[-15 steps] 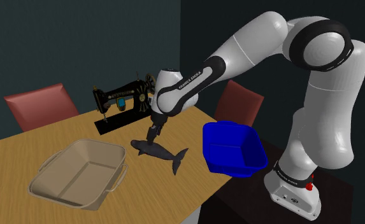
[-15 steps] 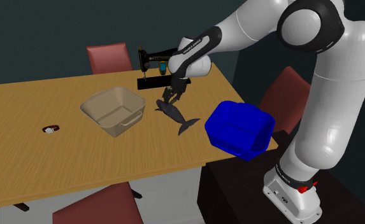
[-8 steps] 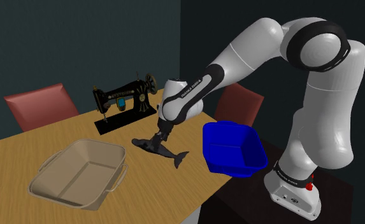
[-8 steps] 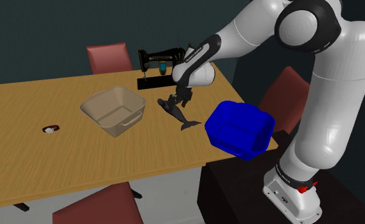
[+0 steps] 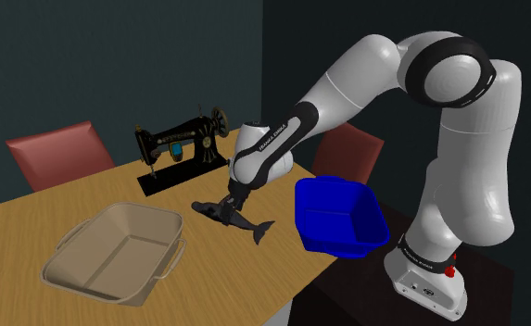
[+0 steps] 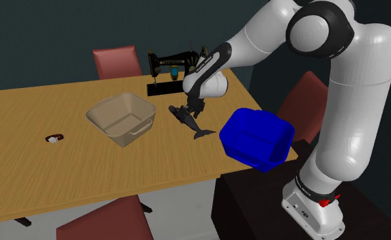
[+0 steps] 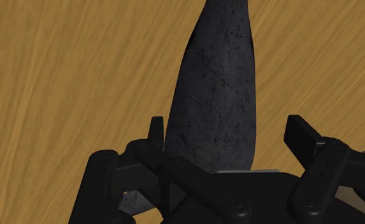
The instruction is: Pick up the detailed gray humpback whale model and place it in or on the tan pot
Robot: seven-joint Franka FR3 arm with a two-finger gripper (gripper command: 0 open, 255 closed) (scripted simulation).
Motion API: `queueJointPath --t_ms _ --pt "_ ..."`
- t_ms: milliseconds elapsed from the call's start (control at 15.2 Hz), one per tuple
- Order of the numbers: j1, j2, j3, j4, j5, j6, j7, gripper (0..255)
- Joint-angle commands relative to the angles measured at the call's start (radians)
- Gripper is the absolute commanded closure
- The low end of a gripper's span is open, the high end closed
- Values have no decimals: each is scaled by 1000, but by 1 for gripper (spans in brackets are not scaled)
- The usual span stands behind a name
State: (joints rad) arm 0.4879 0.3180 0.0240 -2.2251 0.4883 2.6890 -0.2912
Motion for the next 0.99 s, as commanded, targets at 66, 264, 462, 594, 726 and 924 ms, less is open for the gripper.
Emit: queueJointPath --t_ms 66,264,462,594,726,924 --pt "0 0 0 0 0 0 0 0" --pt "0 0 0 0 0 0 0 255" --pt "0 1 0 1 0 0 -1 255" --pt "0 1 0 1 0 0 0 255" --pt "0 1 0 1 0 1 -1 255" --pt "4 -22 -7 -1 -14 -21 15 255"
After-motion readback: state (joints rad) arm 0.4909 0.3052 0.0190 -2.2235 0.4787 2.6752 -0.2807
